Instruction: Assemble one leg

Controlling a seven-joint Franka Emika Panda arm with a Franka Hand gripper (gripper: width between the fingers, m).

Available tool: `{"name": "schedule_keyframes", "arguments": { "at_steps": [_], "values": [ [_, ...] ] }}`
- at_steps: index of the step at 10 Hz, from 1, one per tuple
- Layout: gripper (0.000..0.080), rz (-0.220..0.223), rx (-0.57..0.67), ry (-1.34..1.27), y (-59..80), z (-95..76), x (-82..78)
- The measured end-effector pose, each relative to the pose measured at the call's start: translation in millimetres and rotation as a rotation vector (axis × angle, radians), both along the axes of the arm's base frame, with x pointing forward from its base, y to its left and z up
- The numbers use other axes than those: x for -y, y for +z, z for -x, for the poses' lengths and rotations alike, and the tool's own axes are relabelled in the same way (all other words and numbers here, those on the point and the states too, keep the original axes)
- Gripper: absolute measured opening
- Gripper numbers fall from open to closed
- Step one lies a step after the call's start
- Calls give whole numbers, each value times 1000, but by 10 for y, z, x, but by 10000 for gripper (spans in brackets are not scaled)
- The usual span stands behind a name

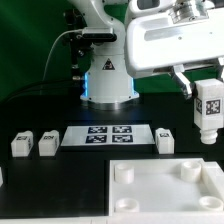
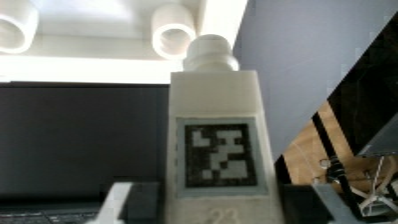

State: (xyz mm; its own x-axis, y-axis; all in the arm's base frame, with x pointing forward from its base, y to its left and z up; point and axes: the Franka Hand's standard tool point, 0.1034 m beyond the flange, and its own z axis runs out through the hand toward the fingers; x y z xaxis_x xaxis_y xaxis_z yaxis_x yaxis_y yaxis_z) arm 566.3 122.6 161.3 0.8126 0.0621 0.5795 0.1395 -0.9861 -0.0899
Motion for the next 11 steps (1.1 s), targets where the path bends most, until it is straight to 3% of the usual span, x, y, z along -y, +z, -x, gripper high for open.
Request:
{"name": "schedule_keyframes", "arguments": {
  "at_steps": [2,3,5,6,8,11],
  "values": [
    [292,16,-18,21,0,-90,-2],
    [292,13,-10,25,43,-266,-51],
    [292,28,11,47,-103,-537,-48],
    [292,32,27,47,-252,-525,-26],
    [292,32,19,50,-228,-526,-37],
    [292,41,9,53,-319,-508,2]
  ]
}}
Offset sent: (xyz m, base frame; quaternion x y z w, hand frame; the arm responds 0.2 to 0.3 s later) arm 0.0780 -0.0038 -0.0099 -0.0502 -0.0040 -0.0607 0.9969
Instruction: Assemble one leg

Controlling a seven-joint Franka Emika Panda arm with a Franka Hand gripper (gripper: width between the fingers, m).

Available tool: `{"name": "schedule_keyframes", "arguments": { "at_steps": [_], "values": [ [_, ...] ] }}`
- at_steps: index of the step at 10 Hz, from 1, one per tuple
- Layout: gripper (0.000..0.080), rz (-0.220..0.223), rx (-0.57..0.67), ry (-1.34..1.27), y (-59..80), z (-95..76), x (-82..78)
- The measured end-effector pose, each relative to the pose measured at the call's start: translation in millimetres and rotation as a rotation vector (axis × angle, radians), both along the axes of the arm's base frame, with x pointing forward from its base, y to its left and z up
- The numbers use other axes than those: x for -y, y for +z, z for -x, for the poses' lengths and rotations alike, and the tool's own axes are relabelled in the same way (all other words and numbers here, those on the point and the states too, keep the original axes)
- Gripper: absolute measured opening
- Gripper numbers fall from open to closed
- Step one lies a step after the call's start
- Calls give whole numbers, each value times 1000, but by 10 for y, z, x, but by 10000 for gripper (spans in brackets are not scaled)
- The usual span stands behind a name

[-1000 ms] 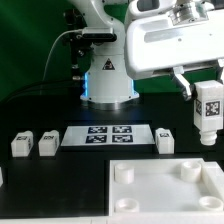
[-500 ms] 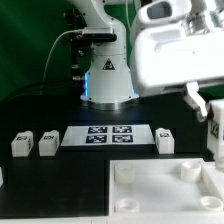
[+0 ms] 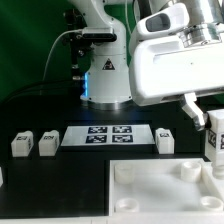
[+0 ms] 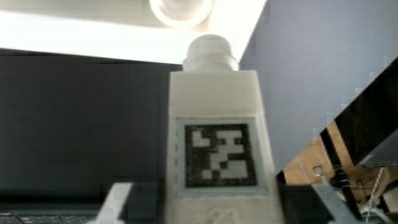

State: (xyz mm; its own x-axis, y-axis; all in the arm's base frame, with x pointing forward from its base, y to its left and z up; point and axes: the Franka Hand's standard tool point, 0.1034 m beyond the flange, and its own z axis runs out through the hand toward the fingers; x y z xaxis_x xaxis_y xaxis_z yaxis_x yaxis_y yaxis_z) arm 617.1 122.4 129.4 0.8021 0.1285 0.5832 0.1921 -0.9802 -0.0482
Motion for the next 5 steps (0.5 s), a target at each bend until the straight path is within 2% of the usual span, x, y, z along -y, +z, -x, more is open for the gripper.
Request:
{"name": "schedule_keyframes", "arguments": {
  "at_steps": [3,5],
  "values": [
    [292,2,-9,-17,-155,-81,123],
    [292,-1,-11,-18,-234,-84,107]
  ]
}}
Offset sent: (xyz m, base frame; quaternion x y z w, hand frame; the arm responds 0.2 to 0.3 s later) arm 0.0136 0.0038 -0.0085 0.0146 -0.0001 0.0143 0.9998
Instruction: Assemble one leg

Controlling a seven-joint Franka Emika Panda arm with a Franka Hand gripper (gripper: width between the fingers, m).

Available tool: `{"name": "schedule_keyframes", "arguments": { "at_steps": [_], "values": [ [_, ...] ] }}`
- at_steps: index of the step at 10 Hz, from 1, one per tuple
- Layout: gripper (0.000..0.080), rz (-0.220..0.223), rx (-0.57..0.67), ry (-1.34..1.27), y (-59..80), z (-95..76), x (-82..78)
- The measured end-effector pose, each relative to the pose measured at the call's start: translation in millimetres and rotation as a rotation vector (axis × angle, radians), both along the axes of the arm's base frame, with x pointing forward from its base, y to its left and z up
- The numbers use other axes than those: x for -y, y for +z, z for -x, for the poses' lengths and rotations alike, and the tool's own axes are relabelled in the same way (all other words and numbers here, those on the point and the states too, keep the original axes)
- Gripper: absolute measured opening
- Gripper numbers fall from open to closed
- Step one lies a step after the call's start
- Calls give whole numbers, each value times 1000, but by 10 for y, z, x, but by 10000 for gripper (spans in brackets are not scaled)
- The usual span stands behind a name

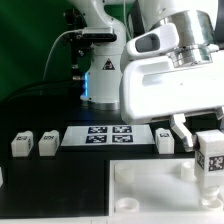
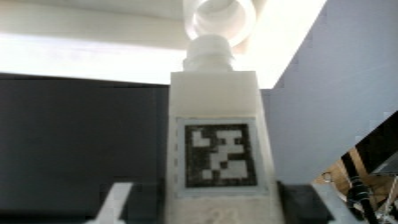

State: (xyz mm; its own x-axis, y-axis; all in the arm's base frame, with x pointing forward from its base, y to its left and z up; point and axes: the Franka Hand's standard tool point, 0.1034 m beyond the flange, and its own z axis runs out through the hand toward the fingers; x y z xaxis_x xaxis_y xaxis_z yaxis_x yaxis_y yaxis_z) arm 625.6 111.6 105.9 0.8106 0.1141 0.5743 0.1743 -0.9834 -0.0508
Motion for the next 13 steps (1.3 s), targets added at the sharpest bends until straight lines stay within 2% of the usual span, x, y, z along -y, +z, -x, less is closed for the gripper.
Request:
{"name": "schedule_keyframes", "arguments": {
  "at_steps": [1,4,7,13],
  "values": [
    [292,0,6,-3,-64,20,7],
    [292,-2,4,4,-124,48,-60],
    [292,-1,6,0,-209,71,-44],
    [292,-2,9,-1,-212,61,-41]
  ]
}}
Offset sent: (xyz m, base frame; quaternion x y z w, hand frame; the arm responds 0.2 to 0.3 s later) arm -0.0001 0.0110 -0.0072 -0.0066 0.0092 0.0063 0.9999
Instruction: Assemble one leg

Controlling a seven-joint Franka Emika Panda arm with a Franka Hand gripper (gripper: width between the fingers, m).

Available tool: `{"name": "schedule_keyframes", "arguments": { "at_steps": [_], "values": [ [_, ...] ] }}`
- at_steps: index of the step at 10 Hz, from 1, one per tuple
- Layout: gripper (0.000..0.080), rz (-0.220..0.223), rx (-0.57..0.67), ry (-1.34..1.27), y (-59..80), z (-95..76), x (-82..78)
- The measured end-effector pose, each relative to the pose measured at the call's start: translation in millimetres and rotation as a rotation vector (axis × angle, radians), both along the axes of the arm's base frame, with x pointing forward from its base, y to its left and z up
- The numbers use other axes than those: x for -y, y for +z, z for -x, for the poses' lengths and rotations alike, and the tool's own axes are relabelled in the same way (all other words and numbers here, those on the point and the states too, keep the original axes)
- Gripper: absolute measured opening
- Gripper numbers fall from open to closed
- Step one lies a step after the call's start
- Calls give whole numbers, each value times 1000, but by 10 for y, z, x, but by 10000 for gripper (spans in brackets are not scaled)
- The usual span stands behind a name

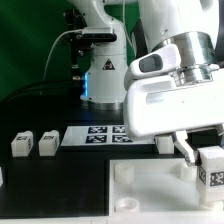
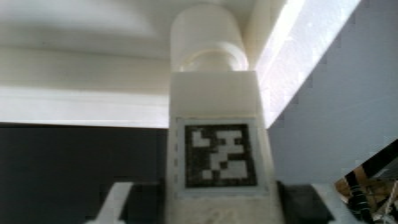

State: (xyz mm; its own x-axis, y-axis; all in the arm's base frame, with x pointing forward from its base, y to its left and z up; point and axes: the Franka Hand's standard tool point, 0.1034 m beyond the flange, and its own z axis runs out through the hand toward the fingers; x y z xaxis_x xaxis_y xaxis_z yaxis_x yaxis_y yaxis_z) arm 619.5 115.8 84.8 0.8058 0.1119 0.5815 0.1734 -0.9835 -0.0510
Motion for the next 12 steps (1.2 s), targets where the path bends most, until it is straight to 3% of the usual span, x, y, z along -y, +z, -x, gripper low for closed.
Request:
{"name": "schedule_keyframes", "arguments": {
  "at_steps": [1,2,3,4,12],
  "values": [
    [363,1,-12,2,-25,16,-2],
    [363,1,-12,2,-26,16,-2],
    [559,1,-13,2,-28,17,-2],
    [621,1,-13,2,-29,18,-2],
    [649,1,-13,2,-31,19,-2]
  ]
}}
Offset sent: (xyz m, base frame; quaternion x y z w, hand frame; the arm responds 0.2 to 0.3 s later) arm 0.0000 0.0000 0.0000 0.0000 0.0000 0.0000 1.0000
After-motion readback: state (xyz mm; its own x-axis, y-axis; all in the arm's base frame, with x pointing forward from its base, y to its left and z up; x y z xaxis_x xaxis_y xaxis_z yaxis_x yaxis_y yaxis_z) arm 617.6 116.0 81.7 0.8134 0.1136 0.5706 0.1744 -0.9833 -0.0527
